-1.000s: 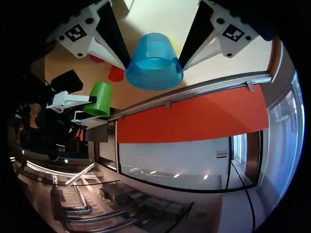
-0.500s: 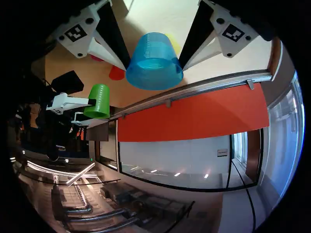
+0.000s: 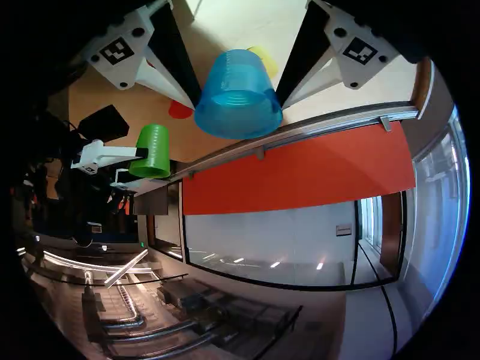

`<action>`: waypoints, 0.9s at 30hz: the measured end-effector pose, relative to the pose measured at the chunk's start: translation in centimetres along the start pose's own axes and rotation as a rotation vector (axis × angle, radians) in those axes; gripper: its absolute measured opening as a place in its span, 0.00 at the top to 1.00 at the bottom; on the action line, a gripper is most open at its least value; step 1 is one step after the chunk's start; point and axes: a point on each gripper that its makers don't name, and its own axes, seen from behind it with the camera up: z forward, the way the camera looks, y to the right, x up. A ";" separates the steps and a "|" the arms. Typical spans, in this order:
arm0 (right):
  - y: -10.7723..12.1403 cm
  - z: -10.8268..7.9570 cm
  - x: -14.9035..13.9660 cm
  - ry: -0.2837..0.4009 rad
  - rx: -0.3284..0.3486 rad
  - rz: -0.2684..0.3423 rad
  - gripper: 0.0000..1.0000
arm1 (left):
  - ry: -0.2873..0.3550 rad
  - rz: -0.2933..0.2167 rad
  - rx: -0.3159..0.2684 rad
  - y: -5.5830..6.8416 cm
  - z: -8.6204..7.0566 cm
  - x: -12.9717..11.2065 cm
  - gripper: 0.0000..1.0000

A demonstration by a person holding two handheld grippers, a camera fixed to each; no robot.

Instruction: Pour water

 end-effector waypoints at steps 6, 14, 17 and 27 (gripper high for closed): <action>-0.7 0.0 -0.4 -0.006 0.026 0.006 0.07 | 0.015 0.022 0.005 0.2 0.0 1.0 0.16; -1.9 0.3 -1.0 -0.021 0.053 0.010 0.07 | 0.040 0.069 0.016 0.5 0.0 3.1 0.16; -2.6 0.5 -1.4 -0.025 0.068 0.008 0.08 | 0.047 0.092 0.020 0.7 -0.1 3.9 0.16; -4.0 0.8 -2.1 -0.038 0.107 0.004 0.08 | 0.073 0.199 0.035 1.4 -0.3 6.4 0.16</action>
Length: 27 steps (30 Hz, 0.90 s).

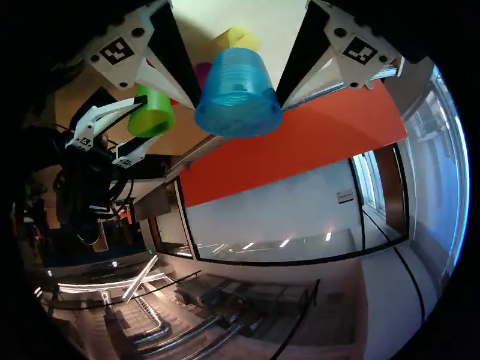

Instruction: Pour water

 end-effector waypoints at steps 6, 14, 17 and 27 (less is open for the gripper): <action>-0.7 0.2 0.1 -0.001 0.021 -0.003 0.08 | 0.005 0.067 0.010 0.1 0.1 0.9 0.16; -1.5 0.3 -0.3 -0.007 0.047 -0.009 0.07 | 0.009 0.140 0.026 -0.3 0.2 1.7 0.16; -1.9 0.4 -0.3 -0.007 0.057 -0.009 0.08 | 0.013 0.165 0.028 -0.3 0.2 1.8 0.16; -3.2 1.0 -0.2 -0.009 0.094 -0.017 0.08 | 0.024 0.254 0.022 0.0 0.2 2.5 0.16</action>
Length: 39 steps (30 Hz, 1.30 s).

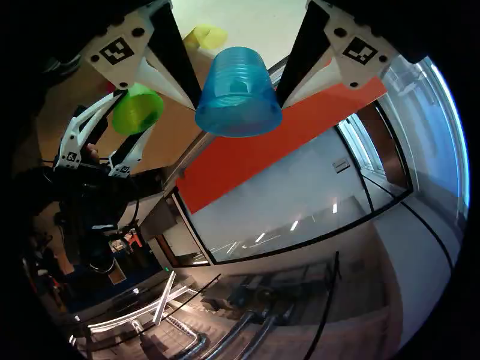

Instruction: Pour water

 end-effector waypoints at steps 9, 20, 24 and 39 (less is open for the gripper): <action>-0.9 0.2 0.1 0.000 0.024 -0.007 0.08 | 0.007 0.080 0.001 0.2 0.0 0.7 0.16; -1.6 0.2 0.3 0.012 0.045 -0.016 0.08 | 0.018 0.163 0.005 0.2 0.1 1.7 0.16; -1.8 0.3 0.3 0.014 0.050 -0.016 0.08 | 0.022 0.191 0.004 0.4 0.2 2.1 0.16; -2.6 0.6 0.4 0.021 0.070 -0.016 0.08 | 0.041 0.304 0.004 1.2 0.1 3.4 0.16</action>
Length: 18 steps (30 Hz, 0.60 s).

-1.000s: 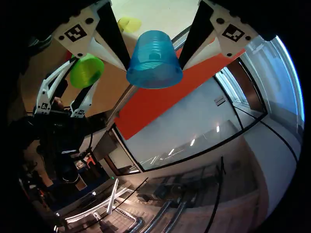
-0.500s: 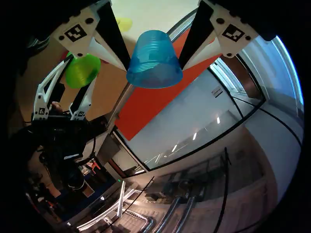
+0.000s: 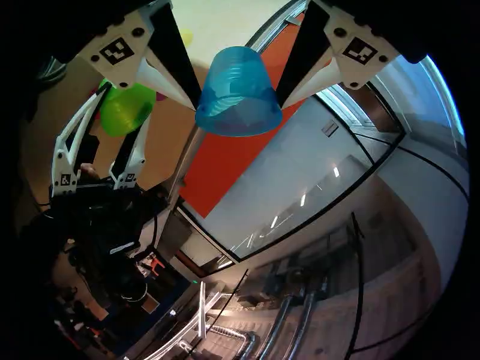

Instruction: Pour water

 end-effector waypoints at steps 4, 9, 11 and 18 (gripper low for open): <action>-0.2 0.1 -0.1 -0.001 0.006 -0.004 0.08 | 0.004 0.022 -0.001 0.0 0.0 0.2 0.16; -0.3 0.2 -0.1 0.000 0.008 -0.003 0.08 | 0.005 0.049 0.000 0.0 0.0 0.3 0.16; -0.3 0.2 -0.1 0.000 0.008 -0.003 0.08 | 0.008 0.058 0.002 -0.1 0.0 0.4 0.16; -0.5 0.3 -0.1 0.001 0.011 -0.004 0.08 | 0.011 0.095 0.005 -0.2 0.0 0.7 0.16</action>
